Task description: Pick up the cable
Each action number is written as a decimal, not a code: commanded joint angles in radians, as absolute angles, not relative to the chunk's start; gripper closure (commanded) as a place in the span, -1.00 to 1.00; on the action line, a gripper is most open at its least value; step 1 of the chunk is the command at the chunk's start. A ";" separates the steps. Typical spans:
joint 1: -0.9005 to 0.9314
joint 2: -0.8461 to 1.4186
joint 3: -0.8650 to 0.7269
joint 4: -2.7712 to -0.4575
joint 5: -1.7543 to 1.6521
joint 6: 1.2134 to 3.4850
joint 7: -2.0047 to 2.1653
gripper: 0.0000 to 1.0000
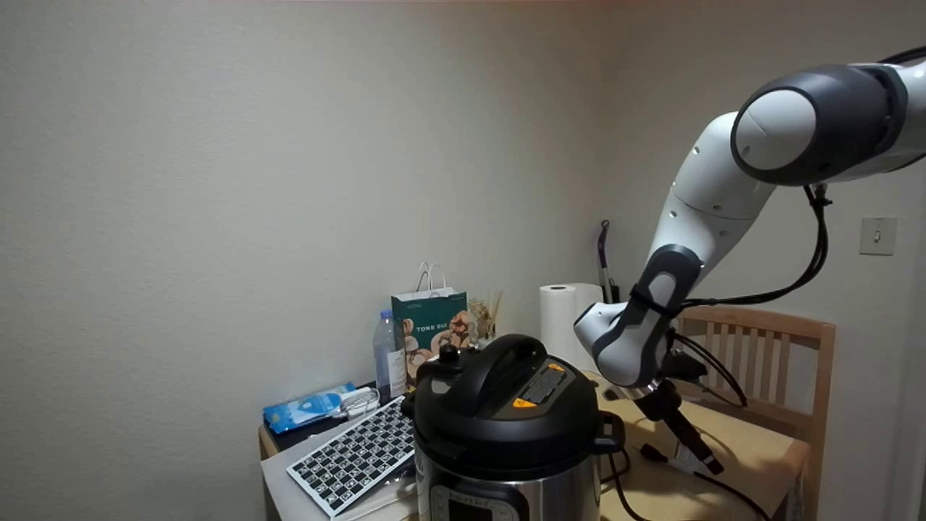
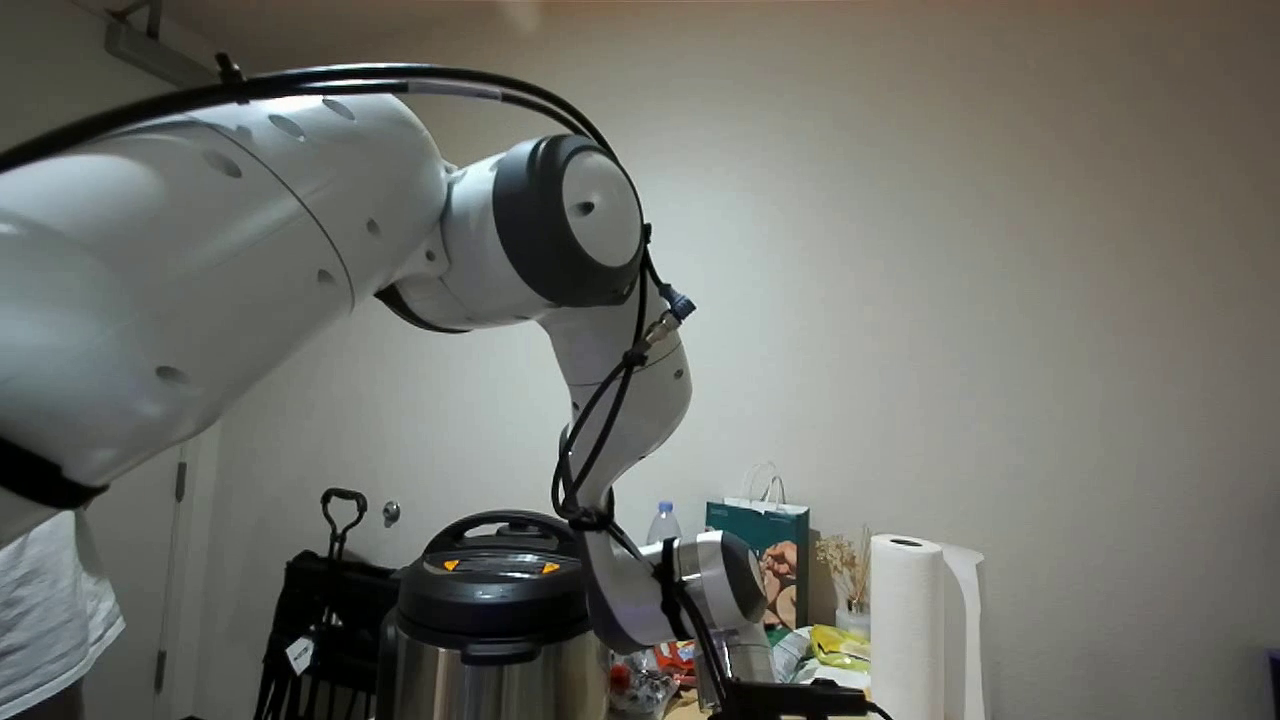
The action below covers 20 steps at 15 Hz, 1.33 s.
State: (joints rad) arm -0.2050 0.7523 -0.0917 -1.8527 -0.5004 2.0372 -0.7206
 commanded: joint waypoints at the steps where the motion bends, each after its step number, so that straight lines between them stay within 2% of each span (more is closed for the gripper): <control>1: -0.220 0.823 -0.077 -1.748 -0.459 1.875 -0.838 -1.00; 3: -0.226 0.861 -0.069 -1.696 -0.455 1.816 -0.907 -1.00; 6: -0.181 0.871 -0.101 -1.704 -0.569 1.955 -0.884 -1.00; 7: -0.197 0.867 -0.091 -1.701 -0.518 1.904 -0.883 -1.00; 13: -0.192 0.897 -0.075 -1.706 -0.519 2.014 -0.874 -1.00; 20: -0.145 0.896 -0.076 -1.731 -0.585 2.008 -0.905 -1.00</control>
State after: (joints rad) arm -0.1752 0.8892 -0.0788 -1.7034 -0.5452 1.9769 -0.8823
